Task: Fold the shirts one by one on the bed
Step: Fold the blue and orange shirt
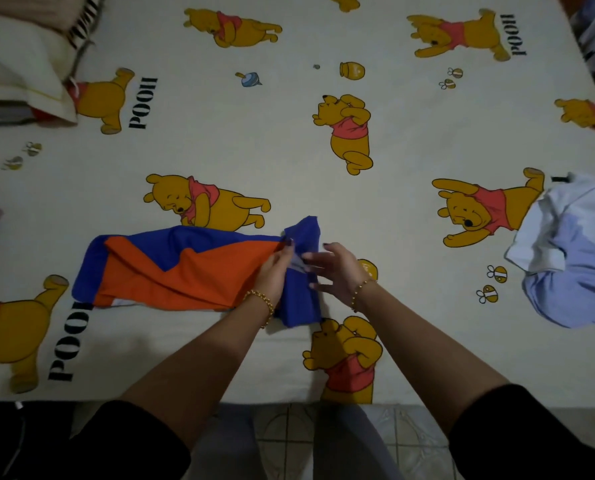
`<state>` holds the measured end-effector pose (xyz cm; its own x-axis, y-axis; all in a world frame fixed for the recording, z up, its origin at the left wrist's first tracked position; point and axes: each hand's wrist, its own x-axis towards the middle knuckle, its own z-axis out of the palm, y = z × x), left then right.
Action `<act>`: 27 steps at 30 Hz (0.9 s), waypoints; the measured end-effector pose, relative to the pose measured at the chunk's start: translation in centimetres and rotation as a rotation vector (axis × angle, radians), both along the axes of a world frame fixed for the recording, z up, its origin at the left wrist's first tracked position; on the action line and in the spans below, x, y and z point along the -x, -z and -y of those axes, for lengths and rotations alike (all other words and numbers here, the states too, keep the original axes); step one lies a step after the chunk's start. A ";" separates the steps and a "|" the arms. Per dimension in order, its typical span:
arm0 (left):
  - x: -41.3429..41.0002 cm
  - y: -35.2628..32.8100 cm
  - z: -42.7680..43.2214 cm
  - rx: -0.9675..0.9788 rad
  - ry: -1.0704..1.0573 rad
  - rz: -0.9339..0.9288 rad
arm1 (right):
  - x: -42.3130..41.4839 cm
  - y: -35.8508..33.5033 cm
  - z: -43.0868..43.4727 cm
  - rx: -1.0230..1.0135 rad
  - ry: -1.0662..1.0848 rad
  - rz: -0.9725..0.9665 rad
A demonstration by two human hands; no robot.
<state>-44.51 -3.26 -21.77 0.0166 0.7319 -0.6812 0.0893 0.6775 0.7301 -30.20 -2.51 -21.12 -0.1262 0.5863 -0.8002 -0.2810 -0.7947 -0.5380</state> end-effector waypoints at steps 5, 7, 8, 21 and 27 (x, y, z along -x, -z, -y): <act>4.4 -0.2 -1.3 -0.043 0.011 -0.158 | 2.1 -0.4 -0.5 0.029 0.206 0.014; 7.1 -0.4 -1.8 -0.060 -0.014 -0.173 | 3.5 0.0 -0.8 0.008 0.164 0.255; 8.5 -0.3 -2.1 -0.061 -0.043 -0.186 | 4.3 0.5 -0.9 -0.006 0.078 0.406; 29.7 2.0 -4.3 0.027 -0.120 -0.384 | 19.6 3.9 -3.0 0.108 -0.136 0.578; 32.0 3.7 -4.2 0.063 -0.120 -0.392 | 20.7 3.3 -3.6 0.166 -0.123 0.517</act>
